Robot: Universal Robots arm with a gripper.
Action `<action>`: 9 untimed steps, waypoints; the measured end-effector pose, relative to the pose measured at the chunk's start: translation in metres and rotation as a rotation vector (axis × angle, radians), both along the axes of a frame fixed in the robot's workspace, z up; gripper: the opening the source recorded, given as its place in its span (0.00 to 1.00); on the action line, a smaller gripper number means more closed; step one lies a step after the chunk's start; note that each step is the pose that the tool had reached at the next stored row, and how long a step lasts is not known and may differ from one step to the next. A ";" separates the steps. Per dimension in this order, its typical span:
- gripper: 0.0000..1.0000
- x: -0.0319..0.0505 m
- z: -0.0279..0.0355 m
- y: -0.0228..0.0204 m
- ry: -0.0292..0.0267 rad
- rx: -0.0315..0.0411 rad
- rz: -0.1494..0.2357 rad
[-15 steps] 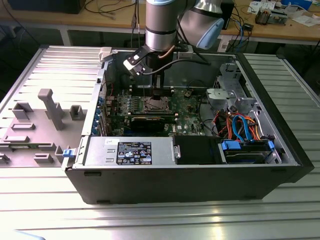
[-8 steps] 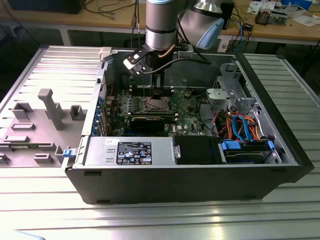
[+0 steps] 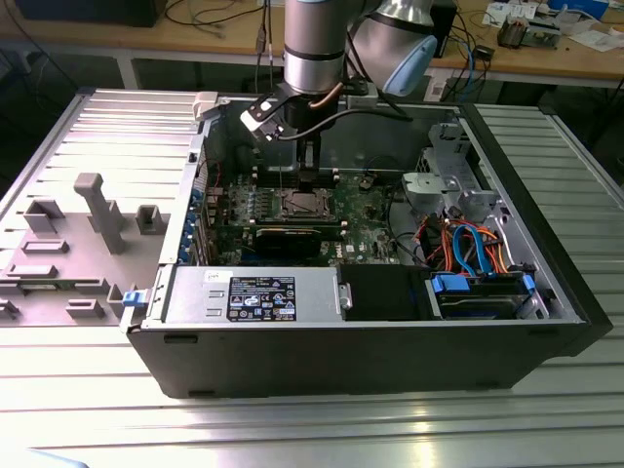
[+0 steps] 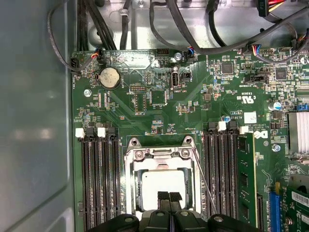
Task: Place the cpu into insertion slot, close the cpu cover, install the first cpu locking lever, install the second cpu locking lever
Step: 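Install the first cpu locking lever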
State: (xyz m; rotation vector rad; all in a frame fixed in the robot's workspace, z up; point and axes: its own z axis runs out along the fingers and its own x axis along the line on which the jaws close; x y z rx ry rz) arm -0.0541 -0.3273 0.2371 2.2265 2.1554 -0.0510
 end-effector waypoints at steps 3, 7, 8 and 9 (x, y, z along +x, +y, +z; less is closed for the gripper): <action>0.11 0.0000 0.0035 0.0000 0.0003 0.0004 0.000; 0.11 0.0000 0.0068 0.0000 0.0006 0.0003 0.000; 0.11 0.0000 0.0079 0.0000 0.0006 0.0004 0.000; 0.11 0.0000 0.0090 0.0000 0.0006 0.0004 0.000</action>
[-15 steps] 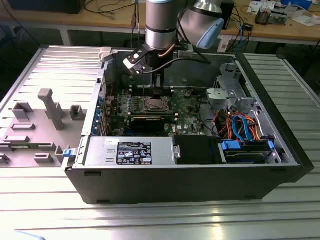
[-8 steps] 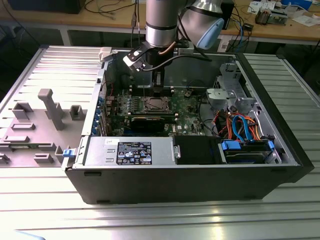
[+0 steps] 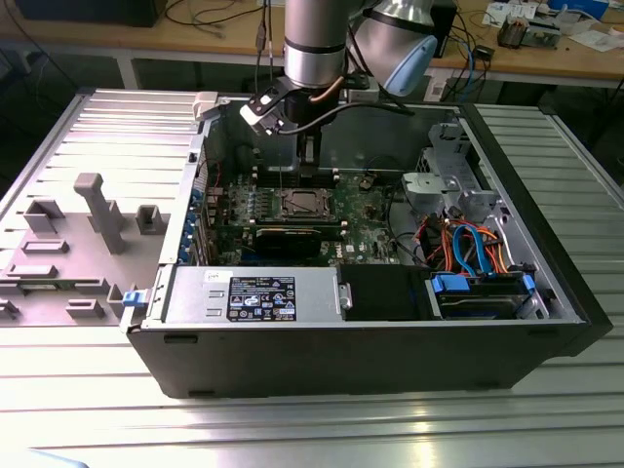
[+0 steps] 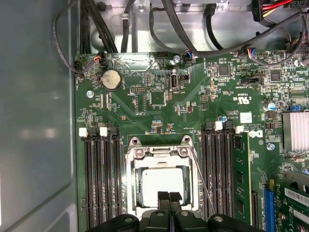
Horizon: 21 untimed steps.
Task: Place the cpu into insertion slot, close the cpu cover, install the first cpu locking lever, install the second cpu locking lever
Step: 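Install the first cpu locking lever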
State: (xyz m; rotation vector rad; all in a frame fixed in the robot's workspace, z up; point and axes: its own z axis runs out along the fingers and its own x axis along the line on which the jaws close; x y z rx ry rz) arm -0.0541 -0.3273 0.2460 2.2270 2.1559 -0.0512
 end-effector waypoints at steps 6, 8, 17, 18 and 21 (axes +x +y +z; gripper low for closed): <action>0.11 0.0000 0.0042 0.0000 0.0002 0.0001 0.000; 0.11 0.0000 0.0086 0.0000 0.0001 0.0003 0.058; 0.11 0.0000 0.0077 0.0000 0.0002 0.0002 0.315; 0.11 0.0000 0.0077 0.0000 0.0002 0.0002 0.316; 0.11 0.0000 0.0077 0.0000 0.0002 0.0001 0.316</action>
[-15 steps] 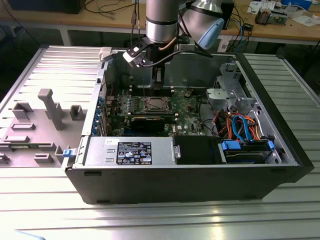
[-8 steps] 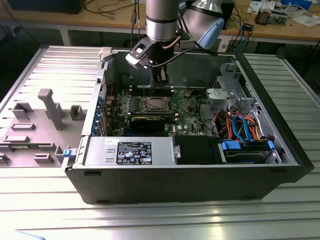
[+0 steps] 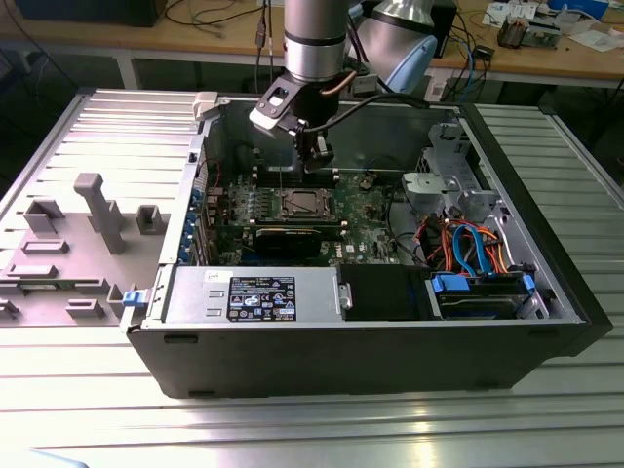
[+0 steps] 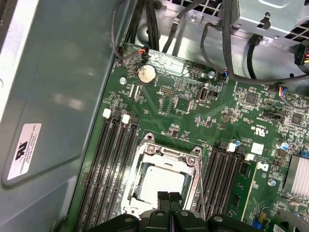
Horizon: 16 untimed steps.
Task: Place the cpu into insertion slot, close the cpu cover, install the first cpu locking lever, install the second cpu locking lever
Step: 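Install the first cpu locking lever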
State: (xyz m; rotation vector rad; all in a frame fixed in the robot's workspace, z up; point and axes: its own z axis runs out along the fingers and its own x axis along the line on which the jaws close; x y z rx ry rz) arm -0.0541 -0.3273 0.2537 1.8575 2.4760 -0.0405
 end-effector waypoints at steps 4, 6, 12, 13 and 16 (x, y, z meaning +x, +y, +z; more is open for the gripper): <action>0.11 0.0000 0.0000 0.0000 0.0000 0.0001 0.005; 0.11 0.0000 0.0000 0.0000 0.0000 0.0000 0.022; 0.11 0.0000 0.0000 0.0000 0.0000 0.0000 0.119; 0.11 0.0000 0.0000 0.0000 0.0000 0.0000 0.140; 0.11 0.0000 0.0000 0.0000 0.0000 0.0000 0.237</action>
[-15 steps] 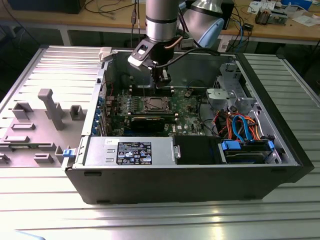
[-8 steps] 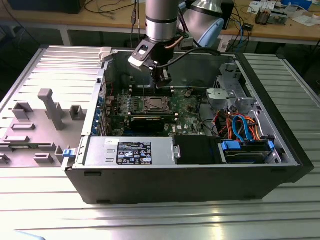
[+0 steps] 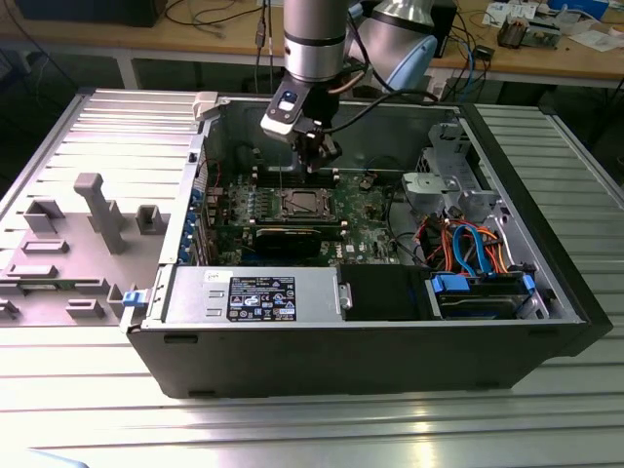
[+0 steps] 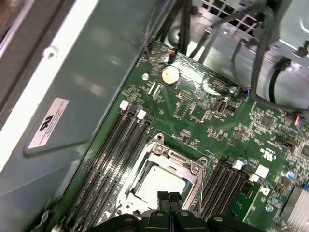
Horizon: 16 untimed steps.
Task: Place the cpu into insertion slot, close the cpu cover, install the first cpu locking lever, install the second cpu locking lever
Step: 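Install the first cpu locking lever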
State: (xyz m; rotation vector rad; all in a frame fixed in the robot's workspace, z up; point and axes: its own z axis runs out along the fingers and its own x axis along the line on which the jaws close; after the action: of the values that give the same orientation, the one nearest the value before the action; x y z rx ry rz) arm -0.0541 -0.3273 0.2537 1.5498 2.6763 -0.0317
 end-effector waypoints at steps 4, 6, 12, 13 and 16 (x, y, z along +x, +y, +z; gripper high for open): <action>0.11 0.0000 0.0000 0.0000 0.0000 0.0000 0.084; 0.11 0.0000 0.0000 0.0000 0.0000 0.0000 0.106; 0.11 0.0000 0.0000 0.0000 0.0001 -0.0001 0.140; 0.11 0.0000 0.0000 0.0000 0.0000 -0.0001 0.155; 0.11 0.0000 0.0000 0.0000 0.0000 -0.0001 0.246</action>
State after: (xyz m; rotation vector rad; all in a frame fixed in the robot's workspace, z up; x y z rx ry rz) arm -0.0541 -0.3274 0.2537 1.2088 2.8444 -0.0222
